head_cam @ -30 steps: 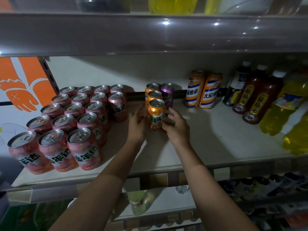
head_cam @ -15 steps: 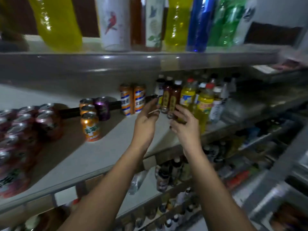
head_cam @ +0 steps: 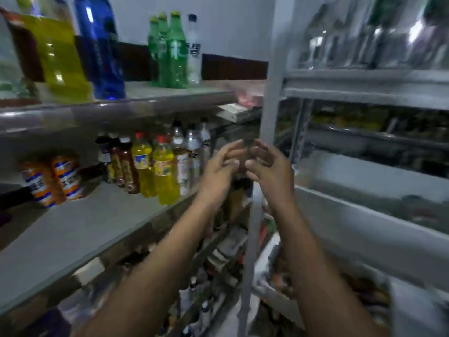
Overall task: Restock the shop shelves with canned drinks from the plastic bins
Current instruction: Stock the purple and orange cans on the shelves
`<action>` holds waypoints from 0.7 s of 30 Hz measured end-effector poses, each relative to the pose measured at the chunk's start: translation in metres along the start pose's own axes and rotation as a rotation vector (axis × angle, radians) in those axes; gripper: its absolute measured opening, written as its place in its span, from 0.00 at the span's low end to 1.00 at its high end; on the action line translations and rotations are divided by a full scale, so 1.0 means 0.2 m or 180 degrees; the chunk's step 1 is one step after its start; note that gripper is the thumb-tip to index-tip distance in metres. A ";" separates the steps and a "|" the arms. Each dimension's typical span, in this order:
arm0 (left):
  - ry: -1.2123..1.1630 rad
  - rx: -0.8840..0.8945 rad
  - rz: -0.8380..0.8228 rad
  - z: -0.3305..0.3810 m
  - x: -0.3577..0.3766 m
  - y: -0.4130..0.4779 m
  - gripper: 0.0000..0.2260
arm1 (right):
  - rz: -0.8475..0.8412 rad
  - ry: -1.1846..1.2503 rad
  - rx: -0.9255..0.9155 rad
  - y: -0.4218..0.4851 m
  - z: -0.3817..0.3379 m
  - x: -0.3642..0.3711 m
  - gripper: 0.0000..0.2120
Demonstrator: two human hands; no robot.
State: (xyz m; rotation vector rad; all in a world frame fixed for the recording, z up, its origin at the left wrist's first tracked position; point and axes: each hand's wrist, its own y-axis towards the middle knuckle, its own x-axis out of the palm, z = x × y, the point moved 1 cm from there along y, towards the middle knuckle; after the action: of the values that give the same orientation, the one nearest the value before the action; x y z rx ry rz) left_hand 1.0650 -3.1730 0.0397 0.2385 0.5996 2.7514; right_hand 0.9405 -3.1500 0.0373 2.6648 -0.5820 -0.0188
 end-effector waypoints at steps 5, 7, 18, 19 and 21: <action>-0.0180 -0.0087 -0.0639 -0.02 0.50 0.09 0.17 | 0.0520 -0.0292 -0.0052 0.05 -0.10 -0.50 0.23; 0.0024 -0.0113 -0.0792 -0.03 0.67 0.12 0.17 | 0.0669 -0.0254 -0.0044 0.06 -0.13 -0.69 0.21; 0.0517 -0.0558 -0.1492 -0.07 1.32 0.22 0.15 | 0.1204 -0.0792 0.0542 0.13 -0.21 -1.47 0.16; 0.0555 -0.0572 -0.1599 -0.06 1.36 0.23 0.15 | 0.1194 -0.0933 0.0638 0.12 -0.22 -1.51 0.15; 0.0686 -0.0589 -0.1827 -0.04 1.42 0.24 0.15 | 0.1124 -0.1151 0.0770 0.12 -0.25 -1.57 0.17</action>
State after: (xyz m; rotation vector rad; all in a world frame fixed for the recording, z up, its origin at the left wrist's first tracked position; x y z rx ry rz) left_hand 0.7834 -3.1226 0.0797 -0.2425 0.3824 2.2612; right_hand 0.6495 -3.0238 0.0697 2.7629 -1.2346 -0.3552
